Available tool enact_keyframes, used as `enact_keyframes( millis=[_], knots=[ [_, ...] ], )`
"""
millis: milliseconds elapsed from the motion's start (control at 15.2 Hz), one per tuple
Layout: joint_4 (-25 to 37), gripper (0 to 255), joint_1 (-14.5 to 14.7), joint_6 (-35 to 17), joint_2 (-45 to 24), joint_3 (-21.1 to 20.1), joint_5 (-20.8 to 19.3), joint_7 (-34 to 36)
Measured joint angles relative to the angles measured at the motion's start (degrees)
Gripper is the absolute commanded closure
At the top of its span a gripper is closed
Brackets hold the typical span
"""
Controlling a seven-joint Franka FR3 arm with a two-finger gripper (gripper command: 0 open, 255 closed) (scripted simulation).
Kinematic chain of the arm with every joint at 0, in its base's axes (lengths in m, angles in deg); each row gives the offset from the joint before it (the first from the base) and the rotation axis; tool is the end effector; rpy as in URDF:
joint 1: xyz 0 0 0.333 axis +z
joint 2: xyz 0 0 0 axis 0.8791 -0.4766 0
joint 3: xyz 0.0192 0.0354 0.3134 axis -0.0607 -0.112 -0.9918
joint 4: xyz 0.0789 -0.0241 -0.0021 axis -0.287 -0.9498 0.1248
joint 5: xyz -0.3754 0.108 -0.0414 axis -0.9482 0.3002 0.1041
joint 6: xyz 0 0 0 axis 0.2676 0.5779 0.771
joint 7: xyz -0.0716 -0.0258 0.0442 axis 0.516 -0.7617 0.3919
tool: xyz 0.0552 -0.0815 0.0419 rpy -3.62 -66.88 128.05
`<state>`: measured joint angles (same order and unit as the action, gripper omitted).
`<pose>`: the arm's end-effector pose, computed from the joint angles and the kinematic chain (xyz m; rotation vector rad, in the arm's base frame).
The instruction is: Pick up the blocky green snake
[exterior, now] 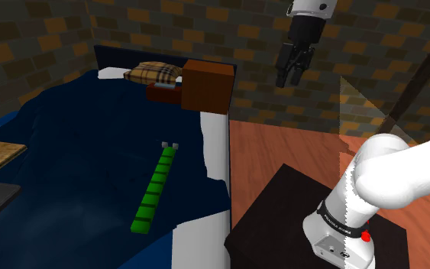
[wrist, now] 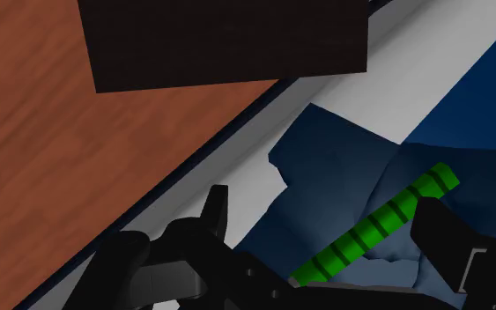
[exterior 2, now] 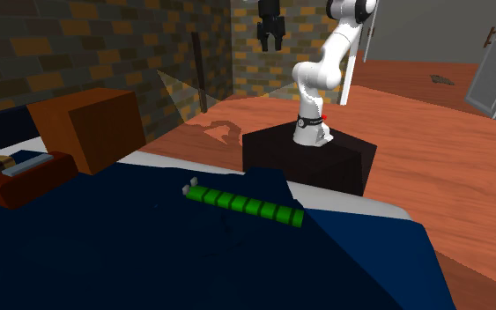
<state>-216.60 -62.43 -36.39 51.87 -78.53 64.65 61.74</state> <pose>0.2984 0.0094 0.6107 -3.0238 0.1752 0.0830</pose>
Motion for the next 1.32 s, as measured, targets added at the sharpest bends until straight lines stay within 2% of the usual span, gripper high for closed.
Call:
enact_keyframes(
  millis=[132,594,924,1320],
  knots=[
    [-0.5,0,0.0,-0.7,-0.1,-0.6,0.4,0.8],
    [-6.9,0,-0.3,-12.0,-3.3,-8.1,4.9,11.7],
    [-9.7,0,-0.5,-21.7,-8.9,-14.5,7.9,20.4],
    [-9.8,0,-2.0,-33.5,-19.1,-21.3,8.6,30.4]
  ],
)
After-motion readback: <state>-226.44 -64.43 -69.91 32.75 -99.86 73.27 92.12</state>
